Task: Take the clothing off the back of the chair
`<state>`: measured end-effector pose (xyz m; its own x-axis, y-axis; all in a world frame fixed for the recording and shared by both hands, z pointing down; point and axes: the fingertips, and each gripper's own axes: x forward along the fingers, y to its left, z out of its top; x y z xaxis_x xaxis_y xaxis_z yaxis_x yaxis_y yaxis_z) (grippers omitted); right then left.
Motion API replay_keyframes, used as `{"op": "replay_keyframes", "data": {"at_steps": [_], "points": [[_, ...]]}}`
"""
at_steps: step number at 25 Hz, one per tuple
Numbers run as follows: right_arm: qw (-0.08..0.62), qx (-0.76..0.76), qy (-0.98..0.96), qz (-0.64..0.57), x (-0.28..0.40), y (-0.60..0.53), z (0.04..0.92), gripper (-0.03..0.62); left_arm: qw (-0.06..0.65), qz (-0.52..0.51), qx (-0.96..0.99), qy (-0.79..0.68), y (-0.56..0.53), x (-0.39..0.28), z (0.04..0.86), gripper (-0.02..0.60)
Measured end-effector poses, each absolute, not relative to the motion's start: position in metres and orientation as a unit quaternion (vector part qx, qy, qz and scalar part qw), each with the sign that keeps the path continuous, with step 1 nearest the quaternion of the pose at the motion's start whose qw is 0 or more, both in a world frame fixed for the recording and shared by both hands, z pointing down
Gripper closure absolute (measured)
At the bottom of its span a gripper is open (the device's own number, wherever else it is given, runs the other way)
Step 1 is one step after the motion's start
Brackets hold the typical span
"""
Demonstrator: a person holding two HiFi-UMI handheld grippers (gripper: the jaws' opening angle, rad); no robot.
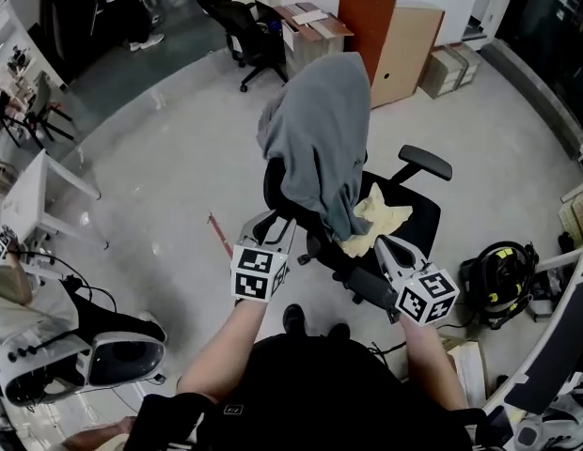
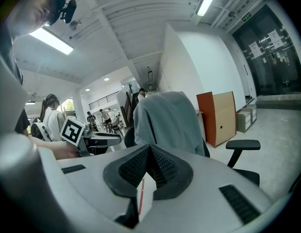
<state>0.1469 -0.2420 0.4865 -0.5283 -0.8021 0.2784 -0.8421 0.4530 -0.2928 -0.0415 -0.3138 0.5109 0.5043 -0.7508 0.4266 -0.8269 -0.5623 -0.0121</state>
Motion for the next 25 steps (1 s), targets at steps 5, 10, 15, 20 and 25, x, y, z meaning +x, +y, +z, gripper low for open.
{"op": "replay_keyframes", "data": {"at_steps": [5, 10, 15, 20, 25], "points": [[0.057, 0.481, -0.853, 0.196, 0.118, -0.261, 0.482, 0.579, 0.116, 0.199, 0.856, -0.463, -0.330, -0.062, 0.527, 0.429], [0.062, 0.492, -0.848, 0.189, 0.096, -0.265, 0.475, 0.579, 0.114, 0.203, 0.859, -0.455, -0.340, -0.074, 0.532, 0.475], [0.073, 0.505, -0.839, 0.190, 0.093, -0.283, 0.483, 0.579, 0.111, 0.198, 0.865, -0.447, -0.358, -0.085, 0.538, 0.546], [0.073, 0.510, -0.837, 0.186, 0.102, -0.321, 0.486, 0.579, 0.107, 0.199, 0.856, -0.465, -0.389, -0.092, 0.541, 0.543], [0.088, 0.499, -0.843, 0.180, 0.120, -0.365, 0.491, 0.577, 0.110, 0.209, 0.840, -0.488, -0.428, -0.096, 0.540, 0.543]]}}
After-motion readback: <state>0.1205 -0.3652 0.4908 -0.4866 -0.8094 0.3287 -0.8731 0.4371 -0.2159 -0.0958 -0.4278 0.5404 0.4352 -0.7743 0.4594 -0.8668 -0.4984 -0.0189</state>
